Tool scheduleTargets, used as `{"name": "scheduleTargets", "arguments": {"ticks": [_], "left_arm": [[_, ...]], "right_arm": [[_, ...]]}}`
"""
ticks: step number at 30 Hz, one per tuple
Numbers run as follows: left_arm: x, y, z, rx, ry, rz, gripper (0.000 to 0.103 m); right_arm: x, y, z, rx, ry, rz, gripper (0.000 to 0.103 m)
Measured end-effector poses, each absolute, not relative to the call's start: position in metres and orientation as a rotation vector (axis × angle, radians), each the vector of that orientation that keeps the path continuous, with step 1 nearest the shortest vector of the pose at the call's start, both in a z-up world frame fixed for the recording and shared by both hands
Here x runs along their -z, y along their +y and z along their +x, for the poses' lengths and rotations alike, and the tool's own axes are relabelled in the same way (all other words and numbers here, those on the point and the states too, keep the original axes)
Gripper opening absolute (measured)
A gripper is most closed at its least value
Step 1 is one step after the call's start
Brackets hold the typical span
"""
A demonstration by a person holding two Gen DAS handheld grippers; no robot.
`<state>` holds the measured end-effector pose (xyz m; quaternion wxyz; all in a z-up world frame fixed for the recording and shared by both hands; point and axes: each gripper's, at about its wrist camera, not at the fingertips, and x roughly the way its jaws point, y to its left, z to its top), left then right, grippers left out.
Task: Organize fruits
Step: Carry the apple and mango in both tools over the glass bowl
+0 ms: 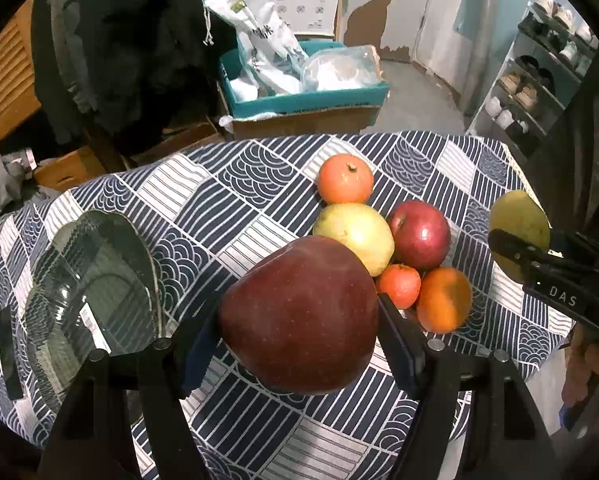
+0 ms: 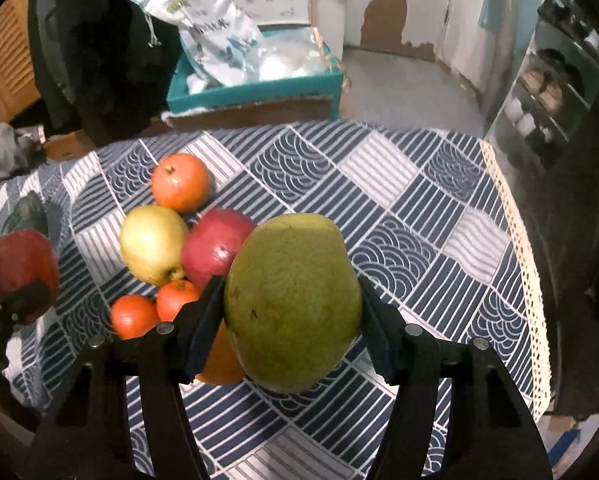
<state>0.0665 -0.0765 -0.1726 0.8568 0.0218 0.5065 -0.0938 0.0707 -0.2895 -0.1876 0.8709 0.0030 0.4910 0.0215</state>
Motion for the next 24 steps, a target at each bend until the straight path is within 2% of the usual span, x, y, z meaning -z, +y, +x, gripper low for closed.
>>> {"name": "scheduleTargets", "arguments": {"ticks": [24], "left_arm": [[0.102,-0.033,0.039,0.164,0.913,0.02,0.075]], "right_arm": [[0.098,-0.239,0.048,-0.184,0.81,-0.047,0.064]]}}
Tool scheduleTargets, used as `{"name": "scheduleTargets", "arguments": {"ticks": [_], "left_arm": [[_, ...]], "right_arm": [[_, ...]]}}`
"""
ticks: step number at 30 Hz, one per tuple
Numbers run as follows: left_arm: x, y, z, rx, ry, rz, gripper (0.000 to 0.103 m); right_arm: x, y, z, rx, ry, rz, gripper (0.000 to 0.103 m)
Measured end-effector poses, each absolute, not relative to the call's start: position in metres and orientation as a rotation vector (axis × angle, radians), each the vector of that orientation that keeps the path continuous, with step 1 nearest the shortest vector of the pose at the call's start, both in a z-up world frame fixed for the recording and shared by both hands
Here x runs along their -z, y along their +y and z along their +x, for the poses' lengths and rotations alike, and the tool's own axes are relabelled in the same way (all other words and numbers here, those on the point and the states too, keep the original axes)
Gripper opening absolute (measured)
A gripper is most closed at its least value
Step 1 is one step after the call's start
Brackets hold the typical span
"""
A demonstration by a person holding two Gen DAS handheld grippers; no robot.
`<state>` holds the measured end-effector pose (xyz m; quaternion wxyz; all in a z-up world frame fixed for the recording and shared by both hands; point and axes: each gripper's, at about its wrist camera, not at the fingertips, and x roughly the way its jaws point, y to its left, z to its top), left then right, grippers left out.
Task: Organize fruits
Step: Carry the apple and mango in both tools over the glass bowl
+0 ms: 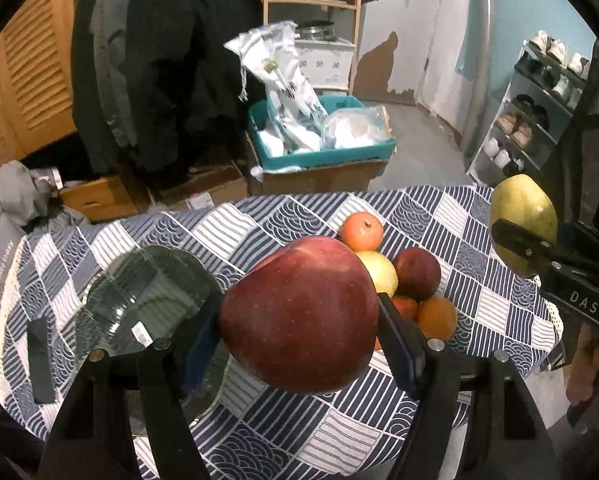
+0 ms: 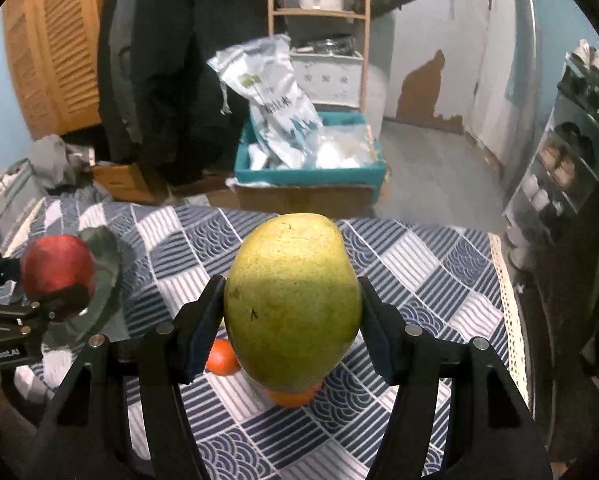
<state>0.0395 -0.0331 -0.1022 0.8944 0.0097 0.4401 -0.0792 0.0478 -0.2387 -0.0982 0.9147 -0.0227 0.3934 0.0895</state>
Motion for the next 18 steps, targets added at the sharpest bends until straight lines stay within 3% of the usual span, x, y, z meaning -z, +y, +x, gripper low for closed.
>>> {"name": "scheduleTargets", "arguments": {"ticks": [18], "left_arm": [[0.088,0.023,0.03,0.079,0.873,-0.023,0.075]], "right_arm": [[0.073,-0.173,0.053,-0.317,0.777,-0.054,0.064]]}}
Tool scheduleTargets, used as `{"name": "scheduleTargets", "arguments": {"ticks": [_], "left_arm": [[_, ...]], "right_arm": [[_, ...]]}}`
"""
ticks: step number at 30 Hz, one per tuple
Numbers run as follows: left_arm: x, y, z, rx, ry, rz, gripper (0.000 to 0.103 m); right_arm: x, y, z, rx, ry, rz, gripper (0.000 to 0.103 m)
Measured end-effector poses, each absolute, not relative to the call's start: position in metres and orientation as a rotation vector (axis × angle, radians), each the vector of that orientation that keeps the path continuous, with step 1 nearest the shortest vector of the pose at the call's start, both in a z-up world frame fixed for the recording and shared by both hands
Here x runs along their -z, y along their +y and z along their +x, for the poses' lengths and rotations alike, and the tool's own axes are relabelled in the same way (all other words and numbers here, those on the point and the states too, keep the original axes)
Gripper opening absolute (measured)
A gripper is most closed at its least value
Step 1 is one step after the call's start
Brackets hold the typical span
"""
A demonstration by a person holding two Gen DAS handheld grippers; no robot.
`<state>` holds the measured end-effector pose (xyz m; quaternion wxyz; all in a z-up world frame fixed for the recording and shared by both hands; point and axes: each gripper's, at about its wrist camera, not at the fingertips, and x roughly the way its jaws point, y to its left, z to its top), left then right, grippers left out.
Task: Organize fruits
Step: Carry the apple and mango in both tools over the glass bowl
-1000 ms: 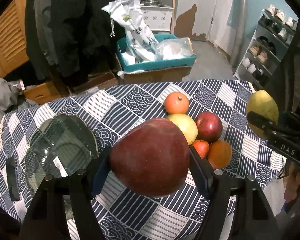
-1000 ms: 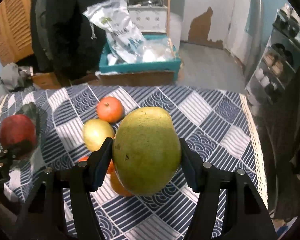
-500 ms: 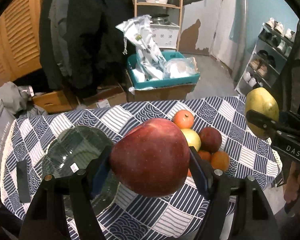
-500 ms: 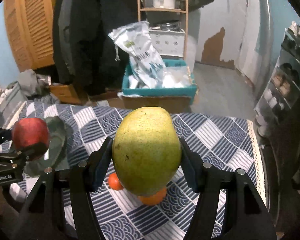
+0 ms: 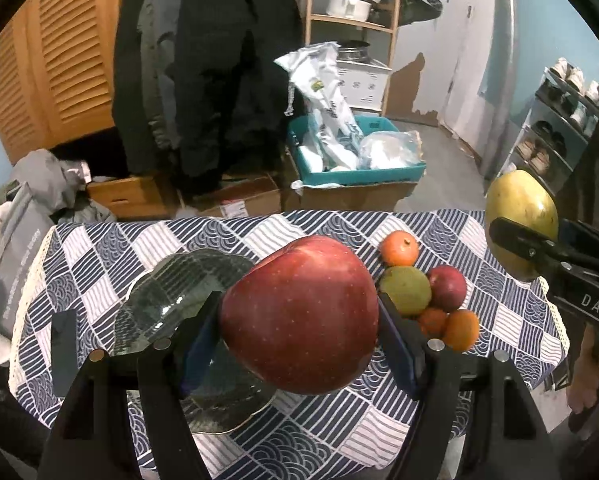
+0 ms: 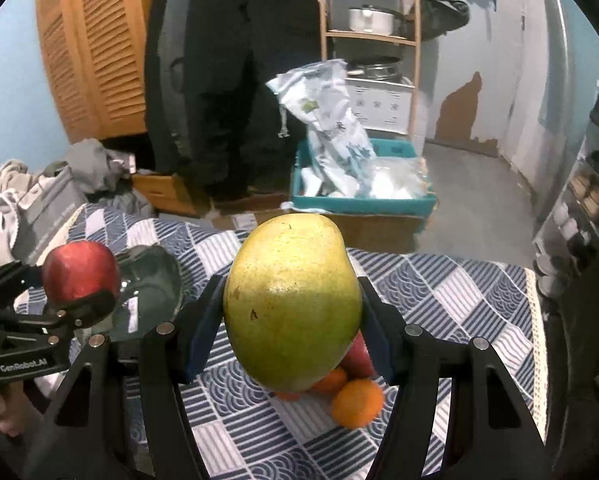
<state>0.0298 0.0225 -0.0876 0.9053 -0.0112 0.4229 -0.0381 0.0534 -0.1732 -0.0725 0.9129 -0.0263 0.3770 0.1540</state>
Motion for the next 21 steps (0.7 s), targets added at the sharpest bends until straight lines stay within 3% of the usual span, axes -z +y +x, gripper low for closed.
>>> {"name": "scheduleTargets", "arguments": {"ticks": [21], "left_arm": [[0.114,0.103,0.031,-0.057,0.931,-0.106,0.075]], "right_arm": [[0.101,-0.066,0.088,-0.492,0.871,-0.083,0.064]]}}
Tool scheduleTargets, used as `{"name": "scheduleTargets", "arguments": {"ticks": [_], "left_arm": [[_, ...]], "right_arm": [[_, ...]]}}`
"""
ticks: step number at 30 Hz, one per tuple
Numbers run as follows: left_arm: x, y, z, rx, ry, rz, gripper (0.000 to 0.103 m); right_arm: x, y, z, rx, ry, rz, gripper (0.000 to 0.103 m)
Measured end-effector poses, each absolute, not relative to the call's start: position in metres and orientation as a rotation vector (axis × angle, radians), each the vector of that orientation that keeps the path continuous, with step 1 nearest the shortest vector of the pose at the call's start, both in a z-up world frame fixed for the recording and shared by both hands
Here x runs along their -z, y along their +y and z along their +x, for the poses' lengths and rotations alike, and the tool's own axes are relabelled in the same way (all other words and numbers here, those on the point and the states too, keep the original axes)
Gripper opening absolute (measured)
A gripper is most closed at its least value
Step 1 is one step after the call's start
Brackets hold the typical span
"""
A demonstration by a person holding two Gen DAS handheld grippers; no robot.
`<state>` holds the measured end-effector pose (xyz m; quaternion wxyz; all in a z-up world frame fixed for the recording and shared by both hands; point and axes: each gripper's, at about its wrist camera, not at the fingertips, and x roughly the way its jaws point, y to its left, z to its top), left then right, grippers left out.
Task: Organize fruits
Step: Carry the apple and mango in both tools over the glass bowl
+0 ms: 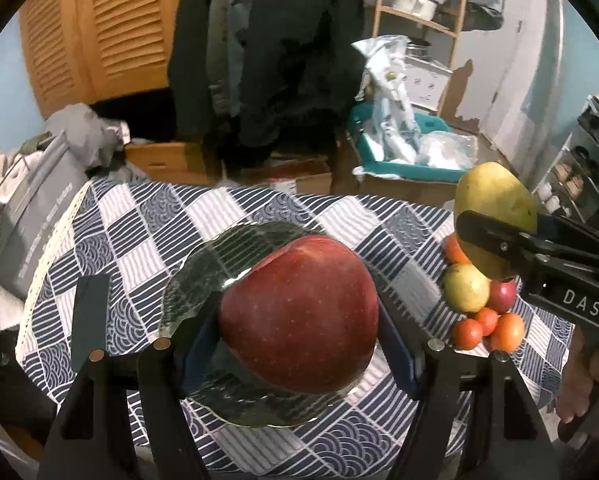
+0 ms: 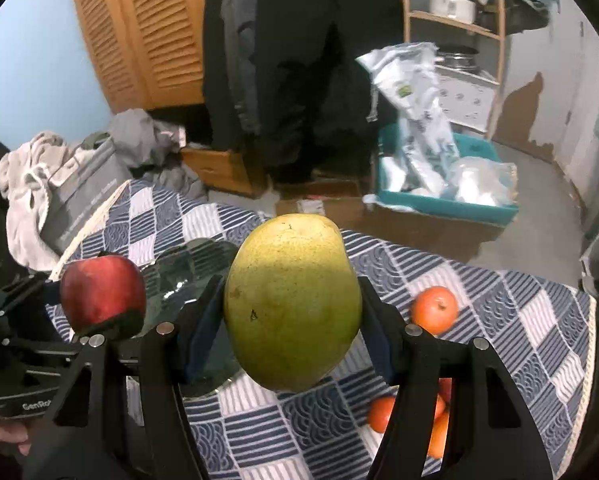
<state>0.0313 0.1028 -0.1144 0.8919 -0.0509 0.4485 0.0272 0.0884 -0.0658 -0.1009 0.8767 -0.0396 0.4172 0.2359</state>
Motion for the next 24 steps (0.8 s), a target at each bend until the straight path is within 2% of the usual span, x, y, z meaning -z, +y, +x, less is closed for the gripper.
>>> {"name": "scheduleTargets", "arguments": {"ticks": [24], "left_arm": [[0.209,0.164,0.042,-0.191,1.156,-0.174,0.075]], "right_arm": [[0.206,0.027,0.108,-0.603,1.143,-0.217,0.064]]}}
